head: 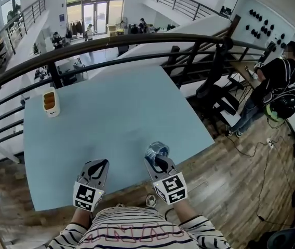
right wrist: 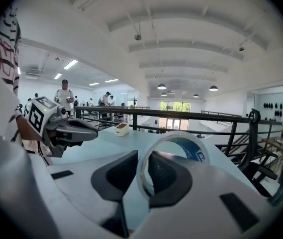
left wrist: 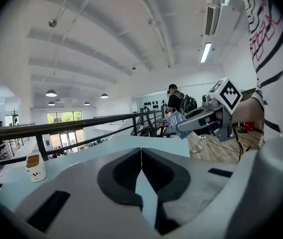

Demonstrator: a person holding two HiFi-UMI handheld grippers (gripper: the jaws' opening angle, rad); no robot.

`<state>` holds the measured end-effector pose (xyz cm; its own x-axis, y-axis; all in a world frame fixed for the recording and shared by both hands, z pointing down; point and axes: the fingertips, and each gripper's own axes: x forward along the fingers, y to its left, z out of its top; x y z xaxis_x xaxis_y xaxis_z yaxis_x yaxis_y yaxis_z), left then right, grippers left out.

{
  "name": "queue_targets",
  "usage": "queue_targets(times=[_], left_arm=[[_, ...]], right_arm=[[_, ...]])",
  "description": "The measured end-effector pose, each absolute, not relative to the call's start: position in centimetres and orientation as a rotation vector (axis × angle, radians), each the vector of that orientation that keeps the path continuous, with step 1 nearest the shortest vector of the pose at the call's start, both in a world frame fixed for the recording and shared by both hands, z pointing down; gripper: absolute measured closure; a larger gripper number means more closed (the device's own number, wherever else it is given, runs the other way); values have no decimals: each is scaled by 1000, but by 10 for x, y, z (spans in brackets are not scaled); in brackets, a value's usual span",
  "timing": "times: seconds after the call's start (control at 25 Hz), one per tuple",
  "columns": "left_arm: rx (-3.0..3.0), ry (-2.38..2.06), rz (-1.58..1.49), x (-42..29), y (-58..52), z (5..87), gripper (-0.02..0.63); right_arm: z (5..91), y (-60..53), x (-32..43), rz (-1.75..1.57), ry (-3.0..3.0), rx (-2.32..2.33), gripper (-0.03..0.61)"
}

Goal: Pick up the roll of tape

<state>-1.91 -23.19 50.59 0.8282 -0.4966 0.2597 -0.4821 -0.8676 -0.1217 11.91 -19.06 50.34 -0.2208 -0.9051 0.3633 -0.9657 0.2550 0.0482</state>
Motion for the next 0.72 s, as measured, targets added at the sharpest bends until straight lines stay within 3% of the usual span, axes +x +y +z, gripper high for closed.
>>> queue_targets(times=[0.72], left_arm=[[-2973, 684, -434, -37, -220, 509, 586]], right_arm=[[513, -155, 72, 297, -2197, 1790, 500]])
